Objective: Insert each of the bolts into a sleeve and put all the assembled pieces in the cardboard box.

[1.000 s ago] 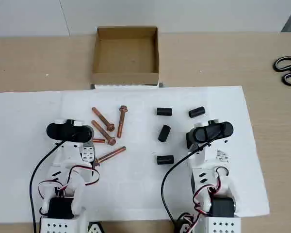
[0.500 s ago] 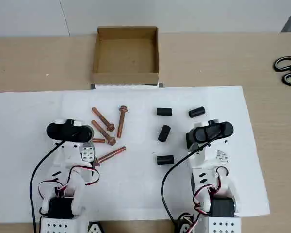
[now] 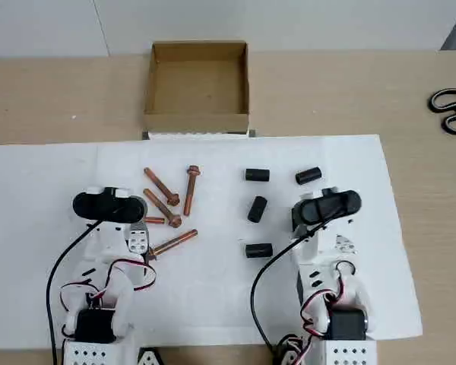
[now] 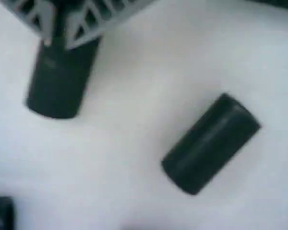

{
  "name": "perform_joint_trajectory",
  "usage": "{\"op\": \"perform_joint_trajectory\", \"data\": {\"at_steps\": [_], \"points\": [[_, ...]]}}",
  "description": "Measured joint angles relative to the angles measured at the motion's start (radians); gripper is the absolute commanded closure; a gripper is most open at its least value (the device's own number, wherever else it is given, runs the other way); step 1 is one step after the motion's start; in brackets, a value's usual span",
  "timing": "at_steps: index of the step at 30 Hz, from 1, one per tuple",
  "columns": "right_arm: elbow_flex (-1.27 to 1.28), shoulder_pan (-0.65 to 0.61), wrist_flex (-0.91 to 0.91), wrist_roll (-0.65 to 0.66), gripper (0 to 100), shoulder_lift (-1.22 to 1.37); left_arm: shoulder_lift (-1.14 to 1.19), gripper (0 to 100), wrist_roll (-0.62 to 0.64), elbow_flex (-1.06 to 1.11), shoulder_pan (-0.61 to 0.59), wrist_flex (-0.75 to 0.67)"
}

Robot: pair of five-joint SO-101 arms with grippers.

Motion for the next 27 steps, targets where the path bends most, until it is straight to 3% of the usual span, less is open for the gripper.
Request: {"op": "perform_joint_trajectory", "data": {"at_steps": [17,21,27], "points": [[-0.017,-0.106,0.052,-0.018,99.1,-0.002,0.0,99,0.0,-0.037,0.069,0.002],[-0.112,-0.069,0.106,-0.103,99.5,-0.002,0.0,99,0.0,-0.107,0.069,0.061],[-0.249,-0.063,0.19,-0.127,99.5,-0.002,0.0,99,0.0,-0.267,0.069,0.206]]}}
